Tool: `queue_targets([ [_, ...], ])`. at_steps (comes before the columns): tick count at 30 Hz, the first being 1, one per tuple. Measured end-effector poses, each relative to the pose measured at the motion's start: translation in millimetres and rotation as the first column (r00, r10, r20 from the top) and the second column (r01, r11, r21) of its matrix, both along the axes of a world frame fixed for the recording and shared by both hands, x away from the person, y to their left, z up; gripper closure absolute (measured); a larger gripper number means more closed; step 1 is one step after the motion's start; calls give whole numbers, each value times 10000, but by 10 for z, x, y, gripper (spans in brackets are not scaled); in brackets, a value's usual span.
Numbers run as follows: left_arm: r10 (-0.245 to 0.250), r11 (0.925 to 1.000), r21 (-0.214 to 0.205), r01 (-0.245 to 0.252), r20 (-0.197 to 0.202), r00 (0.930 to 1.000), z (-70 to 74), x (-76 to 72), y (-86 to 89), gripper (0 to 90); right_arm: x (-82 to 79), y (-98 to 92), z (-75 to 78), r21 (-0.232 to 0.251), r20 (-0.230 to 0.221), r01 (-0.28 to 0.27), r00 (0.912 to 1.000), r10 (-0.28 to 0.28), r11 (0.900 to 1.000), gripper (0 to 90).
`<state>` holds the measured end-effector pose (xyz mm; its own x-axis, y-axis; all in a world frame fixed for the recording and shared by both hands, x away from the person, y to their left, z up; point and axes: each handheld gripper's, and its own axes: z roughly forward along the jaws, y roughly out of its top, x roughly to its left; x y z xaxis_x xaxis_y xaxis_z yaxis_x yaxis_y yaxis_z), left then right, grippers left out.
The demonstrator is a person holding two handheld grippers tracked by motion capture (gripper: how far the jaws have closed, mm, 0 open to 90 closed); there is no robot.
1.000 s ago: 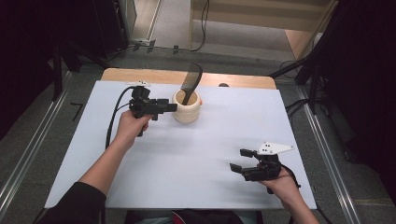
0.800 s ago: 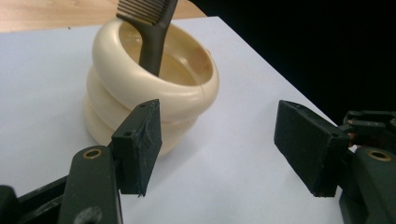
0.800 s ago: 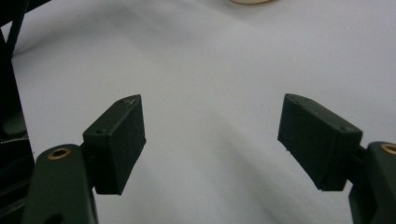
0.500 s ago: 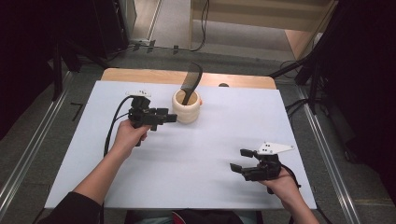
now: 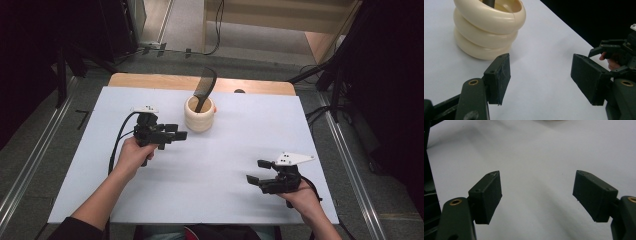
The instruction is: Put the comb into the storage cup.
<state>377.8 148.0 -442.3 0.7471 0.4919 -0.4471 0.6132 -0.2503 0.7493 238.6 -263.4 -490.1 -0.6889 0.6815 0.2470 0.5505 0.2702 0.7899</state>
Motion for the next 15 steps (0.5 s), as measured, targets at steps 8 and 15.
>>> queue_targets([
  [8, -100, 9998, 159, 99, 22, 9999, -36, -128, 46, 330, 3, -3, -4, -32, -13, 28, 10000, -28, 10000, 212],
  [15, -119, 9994, 313, 118, 29, 9999, -71, -235, 95, 330, 7, -4, -10, -98, -49, 20, 10000, -20, 10000, 212],
])
